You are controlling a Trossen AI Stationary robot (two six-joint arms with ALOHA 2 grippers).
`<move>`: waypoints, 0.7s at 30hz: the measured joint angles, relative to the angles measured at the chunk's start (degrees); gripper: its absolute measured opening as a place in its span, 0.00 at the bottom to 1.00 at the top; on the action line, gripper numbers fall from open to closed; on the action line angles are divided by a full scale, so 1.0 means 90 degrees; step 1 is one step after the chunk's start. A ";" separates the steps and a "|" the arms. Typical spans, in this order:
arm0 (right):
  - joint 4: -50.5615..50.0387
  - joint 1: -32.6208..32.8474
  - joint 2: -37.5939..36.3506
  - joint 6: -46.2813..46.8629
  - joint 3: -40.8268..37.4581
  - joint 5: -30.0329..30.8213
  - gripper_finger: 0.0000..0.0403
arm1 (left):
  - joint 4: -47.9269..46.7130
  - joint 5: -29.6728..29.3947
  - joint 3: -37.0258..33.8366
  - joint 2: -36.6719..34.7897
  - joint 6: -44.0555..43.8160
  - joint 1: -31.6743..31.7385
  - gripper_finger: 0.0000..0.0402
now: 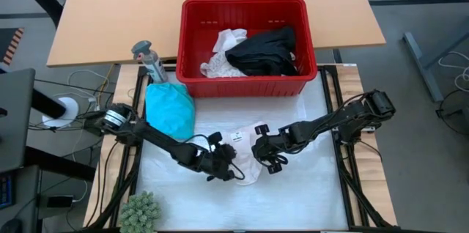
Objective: Fold laundry
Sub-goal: Fold the white underwear
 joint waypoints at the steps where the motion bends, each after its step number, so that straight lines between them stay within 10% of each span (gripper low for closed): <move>1: -0.0002 -0.0004 0.0001 0.0000 0.0002 0.0000 0.22 | 0.0040 0.0165 0.0000 0.0114 -0.0033 0.0007 0.05; 15: -0.0098 -0.0178 0.0002 0.0002 0.0002 0.0005 0.22 | 0.1050 0.0564 0.0002 0.0198 0.0035 -0.0180 0.00; 21: 0.0448 -0.0156 0.0005 -0.0003 0.0002 -0.0002 0.22 | 0.0460 -0.0702 -0.0002 0.0080 -0.0107 -0.0275 0.00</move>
